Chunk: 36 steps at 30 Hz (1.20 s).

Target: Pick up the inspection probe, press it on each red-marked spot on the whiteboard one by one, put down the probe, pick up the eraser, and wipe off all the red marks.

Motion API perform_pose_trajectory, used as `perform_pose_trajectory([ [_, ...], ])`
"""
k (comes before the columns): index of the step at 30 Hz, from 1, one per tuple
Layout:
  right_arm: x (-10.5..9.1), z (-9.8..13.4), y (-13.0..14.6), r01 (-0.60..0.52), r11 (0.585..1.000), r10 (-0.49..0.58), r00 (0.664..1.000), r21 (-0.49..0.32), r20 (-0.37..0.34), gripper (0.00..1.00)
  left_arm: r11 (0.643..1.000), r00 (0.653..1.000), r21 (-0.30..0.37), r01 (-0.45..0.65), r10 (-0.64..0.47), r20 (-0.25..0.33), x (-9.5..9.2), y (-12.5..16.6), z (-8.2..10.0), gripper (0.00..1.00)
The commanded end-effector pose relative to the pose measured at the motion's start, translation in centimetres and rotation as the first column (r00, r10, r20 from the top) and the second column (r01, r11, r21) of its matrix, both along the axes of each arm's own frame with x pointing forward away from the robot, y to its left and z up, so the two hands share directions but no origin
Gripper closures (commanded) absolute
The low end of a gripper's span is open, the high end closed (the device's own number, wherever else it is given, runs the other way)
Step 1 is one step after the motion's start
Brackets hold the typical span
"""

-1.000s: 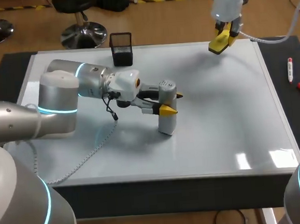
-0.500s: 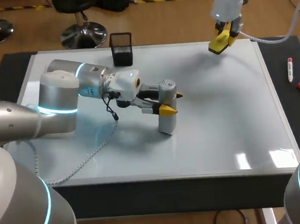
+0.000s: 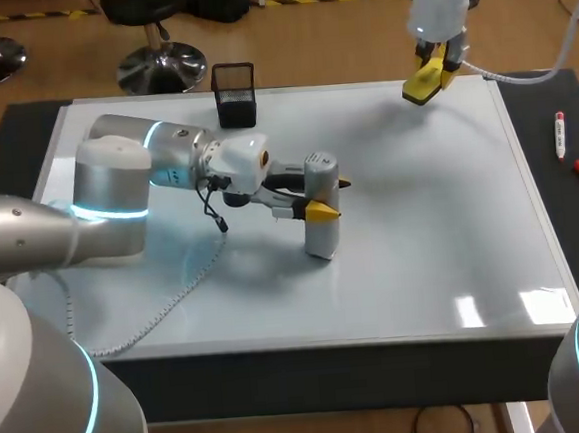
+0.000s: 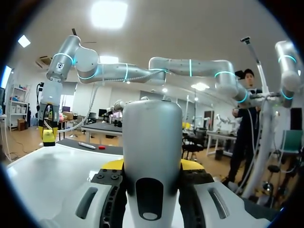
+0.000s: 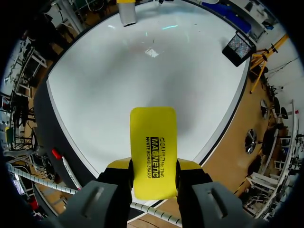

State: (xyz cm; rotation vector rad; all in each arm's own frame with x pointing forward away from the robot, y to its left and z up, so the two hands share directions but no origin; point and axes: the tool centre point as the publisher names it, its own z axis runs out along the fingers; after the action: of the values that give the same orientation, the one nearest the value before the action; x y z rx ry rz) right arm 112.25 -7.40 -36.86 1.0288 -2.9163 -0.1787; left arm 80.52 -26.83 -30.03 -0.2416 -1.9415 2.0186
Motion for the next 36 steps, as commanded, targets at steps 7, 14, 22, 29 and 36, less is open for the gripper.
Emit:
perform_pose_trajectory([
  [7, 0.0, 0.1, 0.0, -0.002, 1.0, 0.002, 1.0, -0.003, 0.0, 1.0, 0.999, 0.998, -0.024, -0.047, 0.048, 0.042, 1.3, 2.7, 2.5, 1.0],
  [14, 0.0, 0.1, 0.0, -0.002, 1.0, 0.002, 1.0, -0.003, 0.0, 1.0, 0.995, 0.993, -0.017, -0.097, 0.098, 0.066, 3.0, 4.5, 3.3, 1.0],
  [22, 0.0, 0.1, 0.0, -0.002, 1.0, 0.002, 1.0, -0.003, 0.0, 1.0, 0.98, 0.976, -0.014, -0.2, 0.2, 0.088, 6.7, 8.1, 3.9, 1.0],
  [29, 0.0, 0.1, 0.0, -0.002, 1.0, 0.002, 1.0, -0.003, 0.0, 1.0, 0.958, 0.952, -0.017, -0.288, 0.288, 0.104, 10.3, 11.4, 4.3, 1.0],
  [36, 0.0, 0.1, 0.0, -0.002, 1.0, 0.002, 1.0, -0.003, 0.0, 1.0, 0.946, 0.939, -0.024, -0.322, 0.323, 0.118, 13.0, 14.4, 4.5, 1.0],
])
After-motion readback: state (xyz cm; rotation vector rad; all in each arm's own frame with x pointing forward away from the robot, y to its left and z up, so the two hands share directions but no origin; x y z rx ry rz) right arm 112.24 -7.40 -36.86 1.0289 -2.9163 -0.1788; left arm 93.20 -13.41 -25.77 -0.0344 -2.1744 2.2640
